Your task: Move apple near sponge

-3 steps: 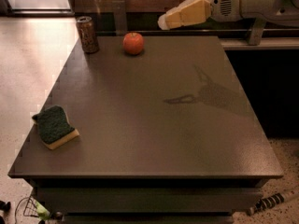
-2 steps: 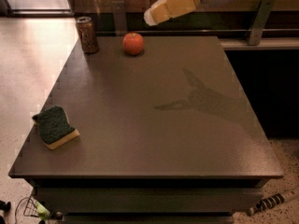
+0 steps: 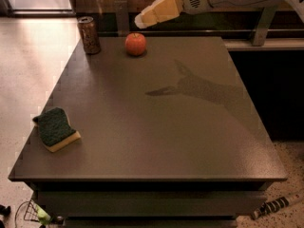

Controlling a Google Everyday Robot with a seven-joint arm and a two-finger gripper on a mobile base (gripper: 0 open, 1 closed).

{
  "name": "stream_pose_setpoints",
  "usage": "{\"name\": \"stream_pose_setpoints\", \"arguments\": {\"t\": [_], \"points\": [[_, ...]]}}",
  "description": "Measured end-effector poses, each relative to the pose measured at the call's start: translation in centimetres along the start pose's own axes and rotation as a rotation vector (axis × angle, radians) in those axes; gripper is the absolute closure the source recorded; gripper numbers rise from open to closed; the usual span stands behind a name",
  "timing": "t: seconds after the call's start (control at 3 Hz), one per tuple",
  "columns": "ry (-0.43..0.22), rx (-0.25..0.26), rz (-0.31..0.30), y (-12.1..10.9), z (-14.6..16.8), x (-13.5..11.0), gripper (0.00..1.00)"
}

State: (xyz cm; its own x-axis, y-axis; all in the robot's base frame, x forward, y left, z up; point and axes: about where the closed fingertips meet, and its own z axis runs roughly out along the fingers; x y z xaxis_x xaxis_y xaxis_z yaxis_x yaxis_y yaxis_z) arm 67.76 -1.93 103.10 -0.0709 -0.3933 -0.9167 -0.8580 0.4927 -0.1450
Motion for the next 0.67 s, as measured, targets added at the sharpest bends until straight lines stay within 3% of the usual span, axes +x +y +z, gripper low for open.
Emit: {"name": "stream_pose_setpoints", "arguments": {"t": [0.33, 0.67], "points": [[0.014, 0.074, 0.037, -4.1, 6.4, 2.6, 0.00], [0.052, 0.113, 0.047, -5.7, 8.5, 4.4, 0.00]]}}
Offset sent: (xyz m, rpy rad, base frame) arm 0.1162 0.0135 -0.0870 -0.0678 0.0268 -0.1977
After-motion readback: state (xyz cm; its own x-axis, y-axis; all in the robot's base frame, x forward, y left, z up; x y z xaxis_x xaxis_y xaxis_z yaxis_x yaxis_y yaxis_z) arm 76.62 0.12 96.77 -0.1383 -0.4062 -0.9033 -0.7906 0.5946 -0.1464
